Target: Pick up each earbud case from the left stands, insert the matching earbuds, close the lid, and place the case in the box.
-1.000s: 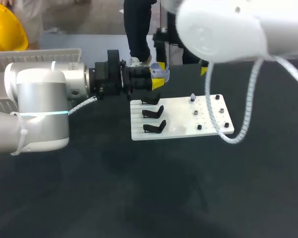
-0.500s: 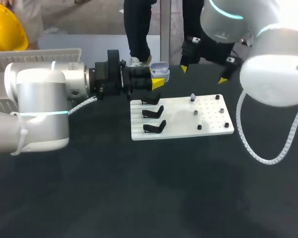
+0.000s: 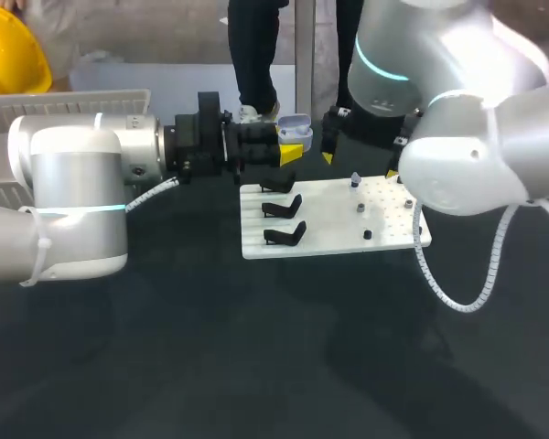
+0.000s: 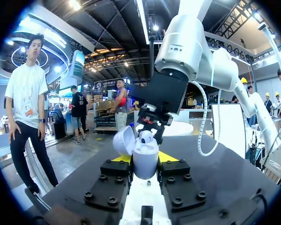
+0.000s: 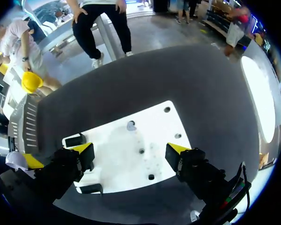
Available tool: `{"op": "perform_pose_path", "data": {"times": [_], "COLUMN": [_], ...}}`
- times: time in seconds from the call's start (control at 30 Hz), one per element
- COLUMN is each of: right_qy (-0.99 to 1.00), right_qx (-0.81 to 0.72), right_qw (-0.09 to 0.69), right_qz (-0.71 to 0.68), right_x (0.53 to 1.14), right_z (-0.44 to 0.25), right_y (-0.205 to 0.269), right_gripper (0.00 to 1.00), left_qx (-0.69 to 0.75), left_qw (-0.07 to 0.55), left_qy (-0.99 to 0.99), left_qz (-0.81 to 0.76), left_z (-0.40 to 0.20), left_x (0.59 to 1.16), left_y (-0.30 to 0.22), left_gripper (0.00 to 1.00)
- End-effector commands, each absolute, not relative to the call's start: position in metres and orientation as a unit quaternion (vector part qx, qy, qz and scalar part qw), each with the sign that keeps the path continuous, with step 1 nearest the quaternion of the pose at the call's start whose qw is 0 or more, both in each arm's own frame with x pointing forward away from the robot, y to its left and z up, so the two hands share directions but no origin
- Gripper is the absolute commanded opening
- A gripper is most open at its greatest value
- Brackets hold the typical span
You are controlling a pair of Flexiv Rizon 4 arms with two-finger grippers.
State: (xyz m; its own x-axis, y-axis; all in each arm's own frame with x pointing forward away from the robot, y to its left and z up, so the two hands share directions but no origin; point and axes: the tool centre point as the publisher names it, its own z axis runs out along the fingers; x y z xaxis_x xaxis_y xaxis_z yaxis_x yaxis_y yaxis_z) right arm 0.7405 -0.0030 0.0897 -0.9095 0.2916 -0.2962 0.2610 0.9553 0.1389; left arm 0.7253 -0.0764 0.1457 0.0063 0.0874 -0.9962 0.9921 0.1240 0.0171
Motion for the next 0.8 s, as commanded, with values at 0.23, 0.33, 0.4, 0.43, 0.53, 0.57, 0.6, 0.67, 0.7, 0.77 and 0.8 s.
{"op": "perform_pose_path", "data": {"times": [0.23, 0.33, 0.4, 0.43, 0.53, 0.57, 0.6, 0.67, 0.7, 0.77, 0.8], "right_qy": [0.975, 0.973, 0.973, 0.973, 0.972, 0.972, 0.972, 0.972, 0.972, 0.972, 0.972], "right_qx": [0.165, 0.169, 0.171, 0.173, 0.178, 0.179, 0.179, 0.179, 0.179, 0.18, 0.181], "right_qw": [0.137, 0.143, 0.143, 0.143, 0.139, 0.138, 0.138, 0.138, 0.138, 0.137, 0.136], "right_qz": [0.053, 0.057, 0.059, 0.06, 0.061, 0.061, 0.06, 0.061, 0.061, 0.062, 0.062], "right_x": [0.755, 0.754, 0.755, 0.755, 0.759, 0.759, 0.76, 0.763, 0.764, 0.766, 0.766], "right_z": [0.053, 0.05, 0.046, 0.044, 0.038, 0.038, 0.037, 0.036, 0.035, 0.035, 0.035], "right_y": [0.006, 0.008, 0.008, 0.008, 0.005, 0.005, 0.005, 0.003, 0.002, 0.002, 0.002], "right_gripper": [1.0, 1.0, 1.0, 1.0, 1.0, 1.0, 0.98, 0.92, 0.87, 0.67, 0.63], "left_qx": [0.49, 0.49, 0.49, 0.49, 0.49, 0.49, 0.49, 0.49, 0.49, 0.49, 0.49], "left_qw": [0.515, 0.515, 0.515, 0.515, 0.515, 0.515, 0.515, 0.515, 0.515, 0.515, 0.515], "left_qy": [0.548, 0.548, 0.548, 0.548, 0.548, 0.548, 0.548, 0.548, 0.548, 0.548, 0.548], "left_qz": [-0.441, -0.441, -0.441, -0.441, -0.441, -0.441, -0.441, -0.441, -0.441, -0.441, -0.441], "left_z": [0.145, 0.145, 0.145, 0.145, 0.145, 0.145, 0.145, 0.145, 0.145, 0.145, 0.145], "left_x": [0.724, 0.724, 0.724, 0.724, 0.724, 0.724, 0.724, 0.724, 0.724, 0.724, 0.724], "left_y": [-0.077, -0.077, -0.077, -0.077, -0.077, -0.077, -0.077, -0.077, -0.077, -0.077, -0.077], "left_gripper": [0.0, 0.0, 0.0, 0.0, 0.0, 0.0, 0.0, 0.0, 0.0, 0.0, 0.0]}}
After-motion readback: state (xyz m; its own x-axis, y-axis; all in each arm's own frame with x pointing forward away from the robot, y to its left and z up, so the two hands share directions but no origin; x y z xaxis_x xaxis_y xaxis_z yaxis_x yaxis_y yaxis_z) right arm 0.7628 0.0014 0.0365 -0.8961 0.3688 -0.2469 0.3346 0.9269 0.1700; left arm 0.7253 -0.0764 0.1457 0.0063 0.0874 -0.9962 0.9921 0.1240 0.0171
